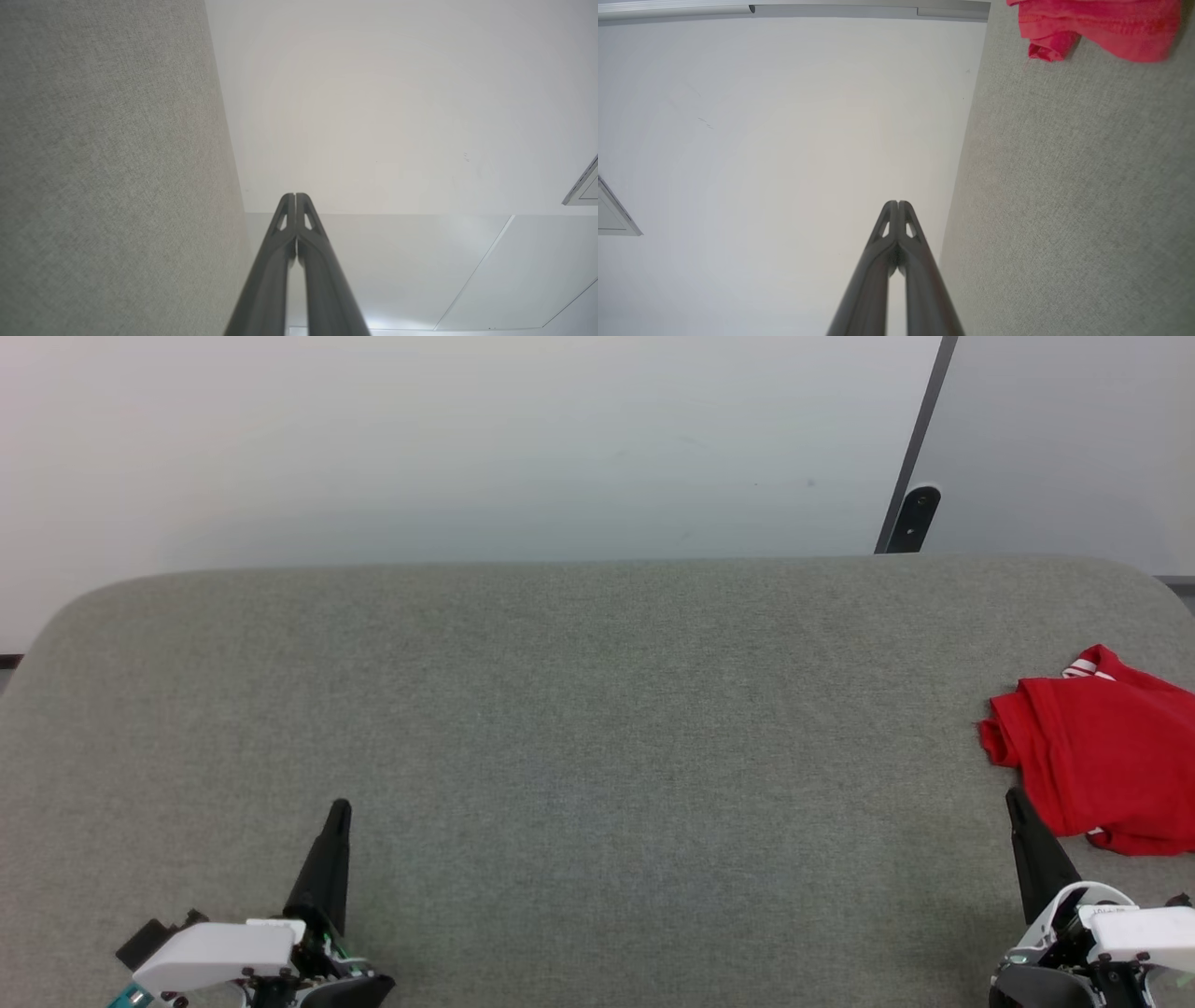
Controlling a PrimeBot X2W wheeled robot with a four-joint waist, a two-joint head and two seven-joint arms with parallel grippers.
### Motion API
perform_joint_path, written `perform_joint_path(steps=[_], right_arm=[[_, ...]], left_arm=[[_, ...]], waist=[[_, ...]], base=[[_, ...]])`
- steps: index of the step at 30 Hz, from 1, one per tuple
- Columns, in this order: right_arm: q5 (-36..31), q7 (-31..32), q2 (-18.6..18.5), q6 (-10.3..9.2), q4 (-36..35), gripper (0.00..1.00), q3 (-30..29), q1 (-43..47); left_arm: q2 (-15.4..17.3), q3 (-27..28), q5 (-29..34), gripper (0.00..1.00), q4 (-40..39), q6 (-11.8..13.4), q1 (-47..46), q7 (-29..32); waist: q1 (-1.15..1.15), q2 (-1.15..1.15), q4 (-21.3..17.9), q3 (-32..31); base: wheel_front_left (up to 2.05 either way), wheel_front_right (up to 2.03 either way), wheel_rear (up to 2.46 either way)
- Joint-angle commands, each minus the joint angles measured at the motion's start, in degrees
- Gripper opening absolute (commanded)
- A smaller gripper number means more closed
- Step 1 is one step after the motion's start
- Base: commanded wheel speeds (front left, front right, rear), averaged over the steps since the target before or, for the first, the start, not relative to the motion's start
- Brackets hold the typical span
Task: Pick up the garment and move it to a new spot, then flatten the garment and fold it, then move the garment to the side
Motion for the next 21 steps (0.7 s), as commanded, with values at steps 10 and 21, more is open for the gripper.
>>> perform_joint_path(steps=[10,21], right_arm=[[0.18,-0.10,0.22,-0.06,0.01,0.00,-0.07,-0.35],[0.17,-0.09,0.23,-0.06,0.01,0.00,-0.08,-0.35]], left_arm=[[-0.06,0.18,-0.16,0.00,0.09,-0.33,-0.68,0.19],[-0.06,0.18,-0.17,0.00,0.08,-0.33,-0.67,0.19]], waist=[[0.00,0.00,0.00,0.00],[0.00,0.00,0.00,0.00]], base=[[0.00,0.00,0.00],[0.00,0.00,0.00]])
